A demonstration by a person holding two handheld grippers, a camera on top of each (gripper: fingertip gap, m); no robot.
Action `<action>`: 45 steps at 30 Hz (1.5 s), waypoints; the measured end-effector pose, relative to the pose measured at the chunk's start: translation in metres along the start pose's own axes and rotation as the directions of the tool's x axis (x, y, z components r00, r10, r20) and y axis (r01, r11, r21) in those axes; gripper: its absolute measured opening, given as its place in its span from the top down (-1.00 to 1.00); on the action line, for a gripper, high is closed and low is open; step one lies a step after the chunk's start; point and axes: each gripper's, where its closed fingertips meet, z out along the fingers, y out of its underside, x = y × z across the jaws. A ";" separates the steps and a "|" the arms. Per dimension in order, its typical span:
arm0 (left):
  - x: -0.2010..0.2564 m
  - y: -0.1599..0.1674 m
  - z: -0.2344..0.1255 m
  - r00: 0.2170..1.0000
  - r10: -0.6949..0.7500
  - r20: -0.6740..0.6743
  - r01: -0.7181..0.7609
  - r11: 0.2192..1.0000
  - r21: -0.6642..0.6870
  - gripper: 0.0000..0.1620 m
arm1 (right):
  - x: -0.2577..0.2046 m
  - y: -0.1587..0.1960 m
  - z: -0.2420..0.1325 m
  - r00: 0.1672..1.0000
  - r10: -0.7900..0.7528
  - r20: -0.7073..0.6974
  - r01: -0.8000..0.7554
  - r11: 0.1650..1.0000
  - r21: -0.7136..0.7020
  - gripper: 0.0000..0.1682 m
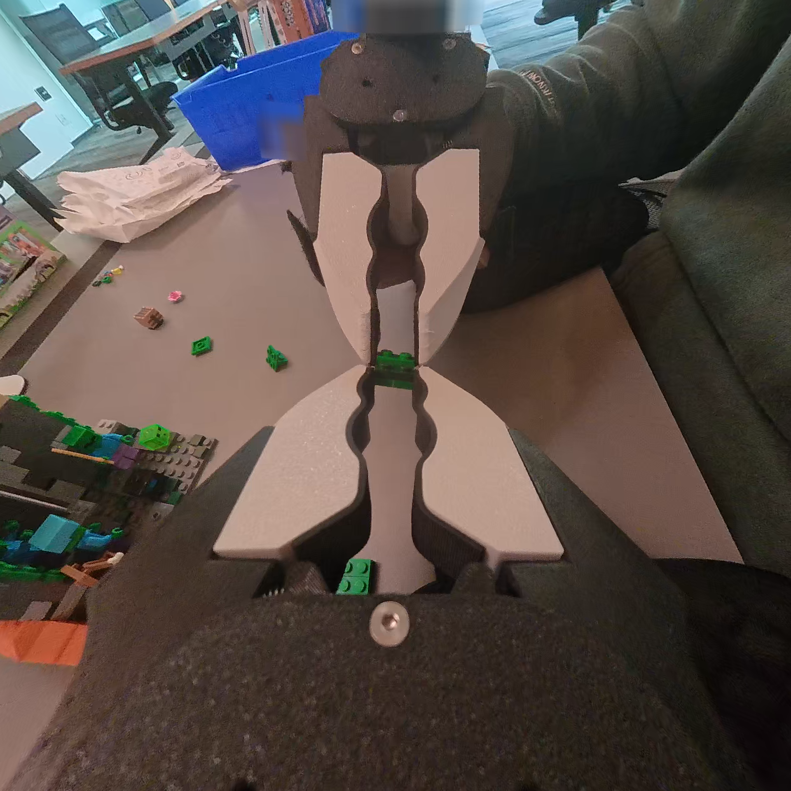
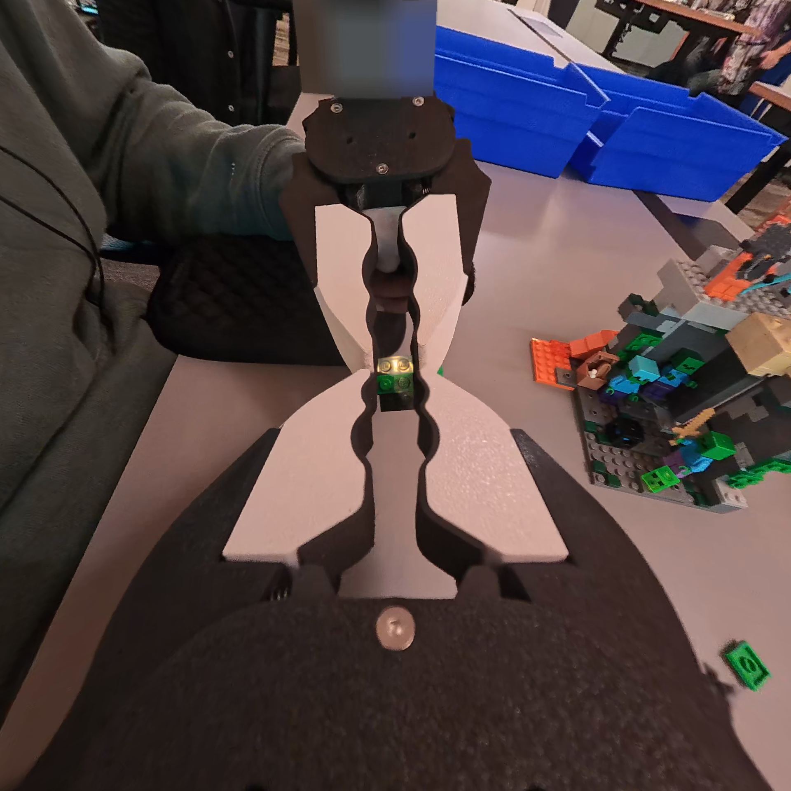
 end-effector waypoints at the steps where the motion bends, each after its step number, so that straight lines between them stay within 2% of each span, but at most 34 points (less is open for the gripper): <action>1: 0.001 0.000 0.000 1.000 0.002 -0.002 -0.002 1.000 0.003 0.79 | -0.001 0.000 0.000 1.000 0.001 0.004 -0.001 1.000 0.001 0.81; 17: 0.002 -0.011 -0.006 1.000 0.012 0.008 -0.012 0.996 0.088 0.78 | -0.002 -0.012 -0.002 0.999 0.048 0.017 -0.050 0.995 0.081 0.83; 27: 0.010 -0.011 -0.006 0.998 0.047 -0.030 -0.044 0.995 0.091 0.79 | -0.010 -0.013 -0.006 0.955 0.223 0.195 -0.246 0.964 0.102 0.83; 45: 0.004 -0.010 -0.007 0.998 -0.045 -0.035 0.047 0.996 0.078 0.80 | -0.004 -0.014 -0.004 0.984 0.154 0.091 -0.164 0.980 0.114 0.82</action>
